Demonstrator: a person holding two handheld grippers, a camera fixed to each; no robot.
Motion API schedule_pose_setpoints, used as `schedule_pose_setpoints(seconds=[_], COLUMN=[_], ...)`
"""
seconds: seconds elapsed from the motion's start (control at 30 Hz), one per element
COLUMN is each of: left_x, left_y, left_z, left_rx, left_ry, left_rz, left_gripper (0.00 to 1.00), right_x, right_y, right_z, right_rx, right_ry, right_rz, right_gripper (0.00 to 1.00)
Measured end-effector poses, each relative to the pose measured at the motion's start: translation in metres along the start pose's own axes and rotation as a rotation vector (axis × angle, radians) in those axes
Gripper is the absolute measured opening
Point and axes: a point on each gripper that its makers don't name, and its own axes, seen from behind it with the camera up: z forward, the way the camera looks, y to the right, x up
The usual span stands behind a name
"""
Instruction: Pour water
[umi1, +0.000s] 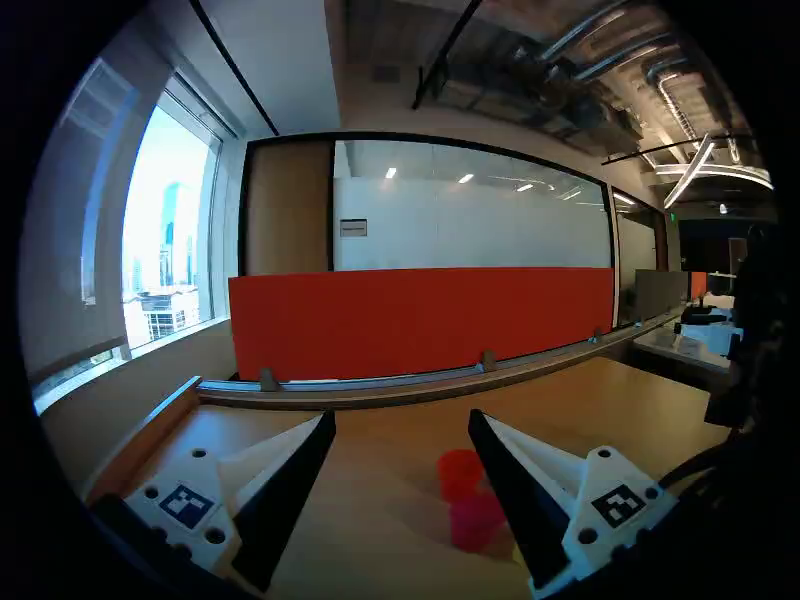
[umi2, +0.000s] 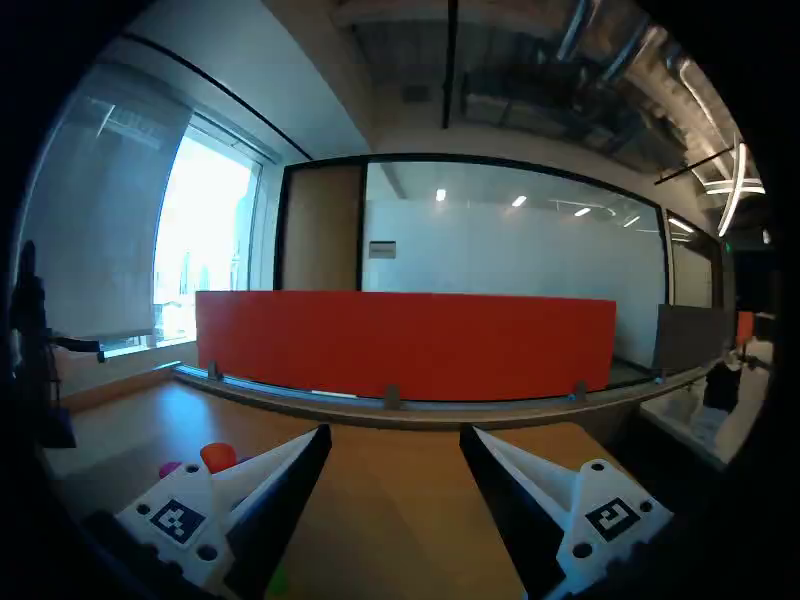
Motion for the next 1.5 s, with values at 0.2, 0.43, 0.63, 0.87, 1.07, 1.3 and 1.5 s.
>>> schedule_pose_setpoints(seconds=[0.2, 0.43, 0.63, 0.87, 1.07, 1.3, 1.5], left_x=[0.005, 0.013, 0.021, 0.023, 0.021, 0.013, 0.001], left_y=[0.008, 0.030, 0.054, 0.072, 0.087, 0.106, 0.118], left_z=[0.003, 0.008, 0.011, 0.018, 0.023, 0.033, 0.046], left_rx=[-0.052, -0.153, -0.257, -0.337, -0.414, -0.507, -0.564], left_ry=[-0.015, -0.025, -0.031, -0.051, -0.080, -0.119, -0.156], left_rz=[-0.003, -0.027, -0.010, 0.034, 0.081, 0.160, 0.225], left_gripper=[0.99, 0.99, 0.99, 0.99, 0.99, 0.99, 0.99], right_x=[0.002, 0.003, -0.002, -0.006, -0.013, -0.030, -0.045], right_y=[-0.006, -0.028, -0.059, -0.078, -0.086, -0.090, -0.093], right_z=[0.001, 0.003, -0.002, -0.003, -0.004, -0.007, -0.008], right_rx=[0.049, 0.174, 0.320, 0.407, 0.451, 0.502, 0.535], right_ry=[-0.012, -0.024, -0.055, -0.079, -0.107, -0.172, -0.224], right_rz=[-0.009, -0.035, -0.064, -0.071, -0.101, -0.139, -0.175], right_gripper=[1.00, 1.00, 1.00, 1.00, 1.00, 1.00, 1.00])
